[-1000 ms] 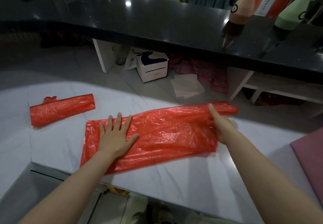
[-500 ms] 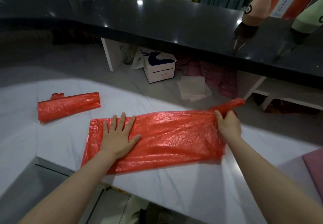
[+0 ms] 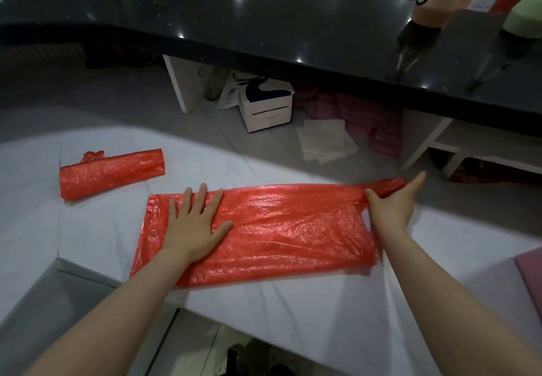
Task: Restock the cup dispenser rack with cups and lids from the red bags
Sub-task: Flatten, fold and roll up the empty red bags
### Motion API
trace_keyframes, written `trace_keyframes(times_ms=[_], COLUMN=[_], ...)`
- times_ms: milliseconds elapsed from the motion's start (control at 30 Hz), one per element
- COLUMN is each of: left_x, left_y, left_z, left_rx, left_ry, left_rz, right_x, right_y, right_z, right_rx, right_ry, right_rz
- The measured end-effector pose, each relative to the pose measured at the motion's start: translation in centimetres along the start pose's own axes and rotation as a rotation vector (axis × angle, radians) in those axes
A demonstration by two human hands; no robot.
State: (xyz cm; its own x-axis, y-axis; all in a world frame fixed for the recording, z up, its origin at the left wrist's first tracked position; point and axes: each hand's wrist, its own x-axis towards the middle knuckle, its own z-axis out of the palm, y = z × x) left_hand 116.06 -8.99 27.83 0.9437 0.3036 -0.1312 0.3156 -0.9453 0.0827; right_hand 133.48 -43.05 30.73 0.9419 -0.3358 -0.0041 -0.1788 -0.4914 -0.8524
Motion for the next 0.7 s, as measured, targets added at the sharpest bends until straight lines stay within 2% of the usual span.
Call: trace_keyframes(times_ms=[167,267,367,467,600,700], left_x=[0.0,-0.5,-0.9,-0.6,-0.4,-0.7], left_y=[-0.2,-0.6,0.0,0.8,0.8,0.7], left_z=[-0.5,-1.1,-2.1,-3.6,-4.8,-4.6], left_rx=[-0.01,-0.043,-0.044,-0.079,-0.059,-0.02], left_ry=[-0.026,-0.006,0.076,0.18,0.252,0.165], left_rz=[0.014,0.025,0.094,0.153,0.189,0.172], right_x=[0.0,0.2,0.6,0.4,-0.9,-2.3], right_y=[0.7,1.0,1.1,0.4,-1.8,-3.6], right_z=[-0.8,-0.9,-1.2,-1.7,-2.1,-1.3], right_rx=[-0.464,-0.618,-0.577,-0.422,-0.544,-0.656], right_ry=[-0.048,-0.047,-0.079,-0.021,0.099,-0.032], right_rz=[-0.171,-0.187,-0.164,-0.17,-0.282,-0.469])
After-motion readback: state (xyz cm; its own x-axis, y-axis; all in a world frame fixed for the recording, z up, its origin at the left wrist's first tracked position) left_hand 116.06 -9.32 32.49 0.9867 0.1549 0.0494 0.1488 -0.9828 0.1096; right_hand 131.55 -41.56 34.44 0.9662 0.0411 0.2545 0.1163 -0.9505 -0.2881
